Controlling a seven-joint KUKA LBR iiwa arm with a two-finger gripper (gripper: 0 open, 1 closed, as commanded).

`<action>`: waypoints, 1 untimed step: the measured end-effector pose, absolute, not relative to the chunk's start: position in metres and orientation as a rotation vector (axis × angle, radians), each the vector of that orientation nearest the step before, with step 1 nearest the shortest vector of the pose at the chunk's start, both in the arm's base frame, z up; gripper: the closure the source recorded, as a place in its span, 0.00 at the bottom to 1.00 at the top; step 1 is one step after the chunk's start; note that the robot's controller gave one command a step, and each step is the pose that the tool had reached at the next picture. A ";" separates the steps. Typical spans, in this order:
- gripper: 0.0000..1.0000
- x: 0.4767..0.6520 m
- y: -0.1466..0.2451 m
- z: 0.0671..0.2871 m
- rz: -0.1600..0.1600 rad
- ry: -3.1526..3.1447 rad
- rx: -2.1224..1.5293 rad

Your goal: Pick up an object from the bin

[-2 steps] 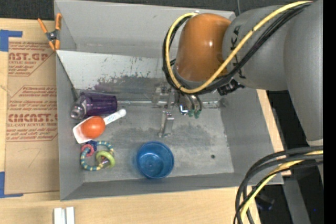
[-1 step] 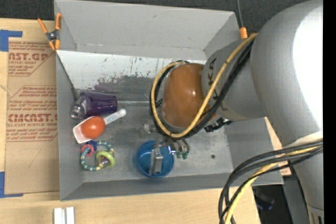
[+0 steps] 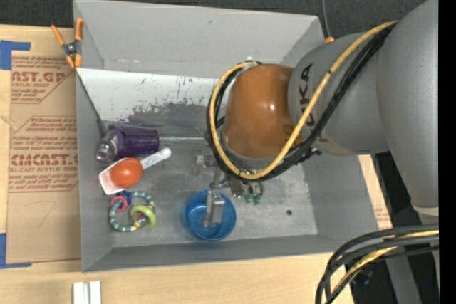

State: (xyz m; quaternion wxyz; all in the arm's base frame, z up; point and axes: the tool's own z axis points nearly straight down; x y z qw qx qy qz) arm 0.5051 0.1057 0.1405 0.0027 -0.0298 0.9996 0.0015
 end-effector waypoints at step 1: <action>0.00 0.480 0.082 0.098 0.004 3.140 -0.255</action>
Offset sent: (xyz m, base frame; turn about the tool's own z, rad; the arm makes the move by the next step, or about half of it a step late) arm -0.0247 -0.0205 -0.0705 -0.0537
